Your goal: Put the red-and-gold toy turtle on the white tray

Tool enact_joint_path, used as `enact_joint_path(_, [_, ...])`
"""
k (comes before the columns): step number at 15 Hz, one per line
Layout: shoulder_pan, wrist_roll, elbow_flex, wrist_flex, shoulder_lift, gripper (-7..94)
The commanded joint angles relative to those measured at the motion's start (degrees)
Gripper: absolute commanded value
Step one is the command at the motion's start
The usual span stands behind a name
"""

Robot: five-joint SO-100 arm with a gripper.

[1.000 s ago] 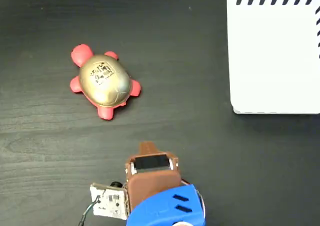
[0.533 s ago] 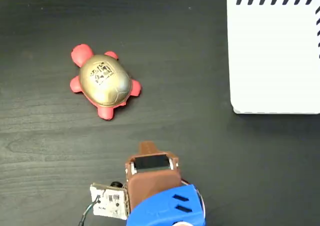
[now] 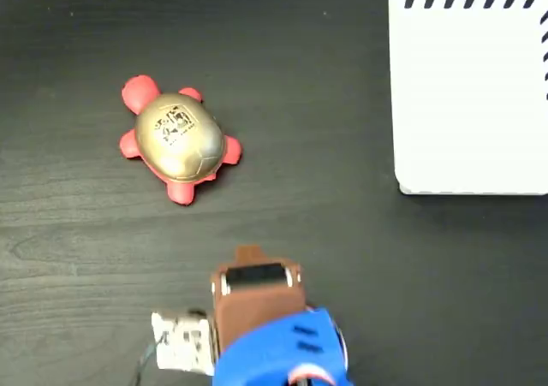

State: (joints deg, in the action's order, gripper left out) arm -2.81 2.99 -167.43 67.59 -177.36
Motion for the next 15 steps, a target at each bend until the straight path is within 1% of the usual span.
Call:
enact_joint_path(1, [-0.3,5.4,14.2,-7.3,19.0,0])
enact_joint_path(2, [-0.6,7.8,21.8,-6.9,27.8,0])
enact_joint_path(3, [-0.7,9.9,28.4,-4.9,34.9,0])
enact_joint_path(4, [-0.8,11.5,32.3,-3.5,39.6,0])
enact_joint_path(6, [-2.2,15.2,35.6,-3.3,45.7,0])
enact_joint_path(7, [-4.0,18.4,38.3,-3.0,49.2,0])
enact_joint_path(8, [-5.7,23.6,42.5,-2.1,53.8,0])
enact_joint_path(9, [-7.2,29.2,49.0,0.0,59.9,0])
enact_joint_path(11, [-10.0,36.8,62.9,6.5,71.3,0])
enact_joint_path(13, [-10.5,40.9,73.8,10.8,78.7,0])
enact_joint_path(15, [-9.6,42.0,82.3,14.4,84.4,0])
